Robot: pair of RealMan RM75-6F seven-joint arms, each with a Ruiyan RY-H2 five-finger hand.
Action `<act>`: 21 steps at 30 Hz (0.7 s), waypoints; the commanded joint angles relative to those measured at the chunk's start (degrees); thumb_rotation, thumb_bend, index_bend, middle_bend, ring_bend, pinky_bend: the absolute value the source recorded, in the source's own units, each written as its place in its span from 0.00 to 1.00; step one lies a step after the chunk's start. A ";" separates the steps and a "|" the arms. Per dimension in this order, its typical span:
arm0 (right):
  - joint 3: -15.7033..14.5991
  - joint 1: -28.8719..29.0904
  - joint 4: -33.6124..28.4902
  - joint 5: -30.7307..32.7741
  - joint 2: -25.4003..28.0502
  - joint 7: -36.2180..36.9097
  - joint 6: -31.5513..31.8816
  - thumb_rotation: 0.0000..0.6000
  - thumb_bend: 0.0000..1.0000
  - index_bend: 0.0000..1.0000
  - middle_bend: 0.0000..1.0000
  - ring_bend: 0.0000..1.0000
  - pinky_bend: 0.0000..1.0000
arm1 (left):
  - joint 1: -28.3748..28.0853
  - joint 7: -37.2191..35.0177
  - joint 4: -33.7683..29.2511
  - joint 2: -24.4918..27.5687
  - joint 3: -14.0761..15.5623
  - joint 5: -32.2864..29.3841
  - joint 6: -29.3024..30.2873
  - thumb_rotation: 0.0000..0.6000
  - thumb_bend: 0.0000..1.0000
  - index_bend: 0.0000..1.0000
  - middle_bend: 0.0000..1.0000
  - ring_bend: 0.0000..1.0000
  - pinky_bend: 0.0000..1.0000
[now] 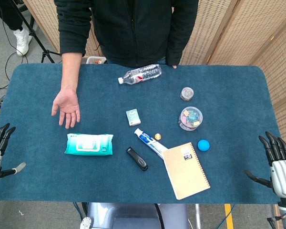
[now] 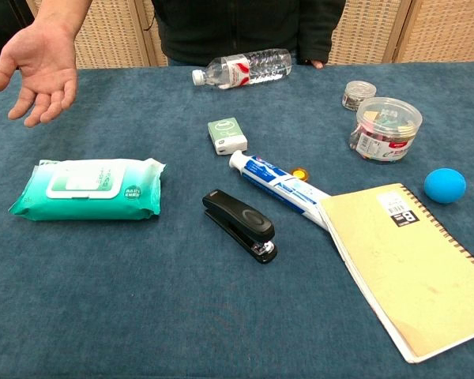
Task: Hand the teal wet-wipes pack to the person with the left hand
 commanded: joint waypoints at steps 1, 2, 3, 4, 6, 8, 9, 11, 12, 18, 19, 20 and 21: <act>-0.02 -0.01 -0.04 0.03 0.02 -0.04 -0.03 1.00 0.00 0.00 0.00 0.00 0.00 | -0.02 0.00 0.00 -0.02 -0.01 -0.01 -0.05 1.00 0.00 0.00 0.00 0.00 0.00; -0.02 -0.03 -0.05 0.06 0.04 -0.02 -0.02 1.00 0.00 0.00 0.00 0.00 0.00 | -0.03 0.00 0.01 -0.02 0.00 -0.03 -0.09 1.00 0.00 0.00 0.00 0.00 0.00; -0.01 -0.05 -0.06 0.08 0.06 0.01 0.00 1.00 0.00 0.00 0.00 0.00 0.00 | -0.04 0.01 0.01 -0.02 0.00 -0.05 -0.13 1.00 0.00 0.00 0.00 0.00 0.00; 0.01 -0.08 -0.08 0.09 0.10 0.08 0.07 1.00 0.00 0.00 0.00 0.00 0.00 | -0.08 0.08 0.06 -0.07 0.04 -0.04 -0.25 1.00 0.00 0.00 0.00 0.00 0.00; -0.02 -0.10 -0.18 0.09 0.20 0.26 0.08 1.00 0.00 0.00 0.00 0.00 0.00 | -0.27 0.31 0.20 -0.25 0.23 0.10 -0.75 1.00 0.00 0.00 0.00 0.00 0.00; 0.02 -0.14 -0.37 0.18 0.35 0.56 0.11 1.00 0.00 0.00 0.00 0.00 0.00 | -0.89 0.73 0.40 -0.57 0.72 0.62 -2.11 1.00 0.00 0.00 0.00 0.00 0.00; 0.09 -0.17 -0.45 0.27 0.48 0.75 0.18 1.00 0.00 0.00 0.00 0.00 0.00 | -1.59 0.86 0.62 -0.88 1.22 1.22 -3.58 1.00 0.00 0.00 0.00 0.00 0.00; 0.24 -0.21 -0.55 0.56 0.64 1.09 0.21 1.00 0.00 0.00 0.00 0.00 0.00 | -2.80 0.88 1.02 -1.50 1.90 1.86 -6.06 1.00 0.00 0.00 0.00 0.00 0.00; 0.37 -0.21 -0.53 0.88 0.71 1.42 0.11 1.00 0.00 0.00 0.00 0.00 0.00 | -4.19 0.72 1.37 -2.19 2.63 2.79 -8.74 1.00 0.00 0.00 0.00 0.00 0.00; 0.68 0.07 -0.01 1.98 0.87 2.46 -0.97 1.00 0.00 0.00 0.00 0.00 0.00 | -10.77 1.15 4.28 -6.87 4.00 4.91 -19.63 1.00 0.00 0.00 0.00 0.00 0.00; 0.71 0.10 0.05 2.05 0.87 2.56 -1.03 1.00 0.00 0.00 0.00 0.00 0.00 | -11.39 1.83 4.25 -7.49 3.83 4.48 -20.66 1.00 0.00 0.00 0.00 0.00 0.00; 0.74 0.15 0.08 2.12 0.88 2.65 -1.14 1.00 0.00 0.00 0.00 0.00 0.00 | -12.02 2.57 4.14 -8.14 3.49 3.89 -21.63 1.00 0.00 0.00 0.00 0.00 0.00; 0.77 0.19 0.15 2.22 0.88 2.76 -1.28 1.00 0.00 0.00 0.00 0.00 0.00 | -12.55 3.28 3.98 -8.73 3.13 3.34 -22.33 1.00 0.00 0.00 0.00 0.00 0.00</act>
